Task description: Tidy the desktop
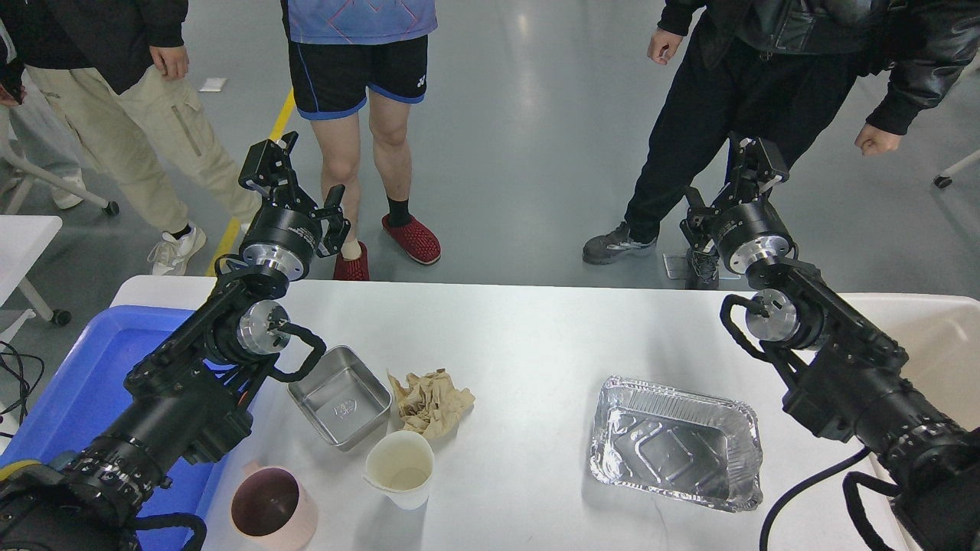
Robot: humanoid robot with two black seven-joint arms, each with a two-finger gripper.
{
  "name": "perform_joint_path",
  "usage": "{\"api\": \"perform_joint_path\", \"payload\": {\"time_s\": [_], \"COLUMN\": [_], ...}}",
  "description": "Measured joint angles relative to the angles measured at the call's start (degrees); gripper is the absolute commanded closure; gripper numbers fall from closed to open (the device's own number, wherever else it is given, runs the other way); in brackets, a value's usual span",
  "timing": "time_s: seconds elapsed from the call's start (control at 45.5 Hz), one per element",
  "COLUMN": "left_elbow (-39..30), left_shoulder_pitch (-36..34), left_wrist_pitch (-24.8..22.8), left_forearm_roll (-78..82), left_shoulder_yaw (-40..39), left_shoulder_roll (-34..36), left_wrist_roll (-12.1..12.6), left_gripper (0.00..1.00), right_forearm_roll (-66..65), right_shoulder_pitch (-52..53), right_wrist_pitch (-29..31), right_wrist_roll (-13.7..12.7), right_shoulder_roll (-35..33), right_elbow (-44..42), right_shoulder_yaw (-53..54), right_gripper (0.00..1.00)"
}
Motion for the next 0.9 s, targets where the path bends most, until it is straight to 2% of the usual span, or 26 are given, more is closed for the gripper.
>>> {"api": "perform_joint_path", "payload": {"time_s": [0.308, 0.439, 0.637, 0.681, 0.703, 0.769, 0.901], "left_elbow": [0.13, 0.34, 0.34, 0.34, 0.34, 0.32, -0.26], "left_shoulder_pitch": [-0.19, 0.26, 0.39, 0.19, -0.21, -0.59, -1.32], "left_wrist_pitch": [0.1, 0.1, 0.77, 2.22, 4.05, 5.48, 6.13], "left_forearm_roll": [1.01, 0.87, 0.35, 0.39, 0.49, 0.6, 0.57], "left_shoulder_yaw": [1.32, 0.62, -2.23, -2.22, -1.82, -0.72, 5.12], "left_shoulder_roll": [-2.22, -3.0, -4.33, -5.08, -5.48, -5.73, -4.69], "left_wrist_roll": [-1.5, -1.77, -3.63, -3.25, -2.34, -0.7, 5.9], "left_gripper": [0.02, 0.02, 0.02, 0.02, 0.02, 0.02, 0.02], "right_forearm_roll": [0.0, 0.0, 0.0, 0.0, -0.01, -0.01, 0.0], "right_shoulder_pitch": [-0.33, -0.37, -0.38, -0.38, -0.39, -0.45, -0.58], "right_wrist_pitch": [0.04, 0.04, 0.02, 0.0, 0.0, -0.01, -0.01], "right_wrist_roll": [0.0, 0.0, 0.0, 0.0, 0.0, 0.0, 0.0], "right_shoulder_roll": [0.03, 0.04, 0.13, 0.14, 0.15, 0.15, 0.6], "right_elbow": [0.05, 0.08, 0.08, 0.09, 0.1, 0.1, 0.1], "right_shoulder_yaw": [0.0, 0.06, 0.06, 0.06, 0.06, 0.07, 0.07], "right_gripper": [0.0, 0.0, 0.0, 0.0, 0.0, 0.0, 0.0]}}
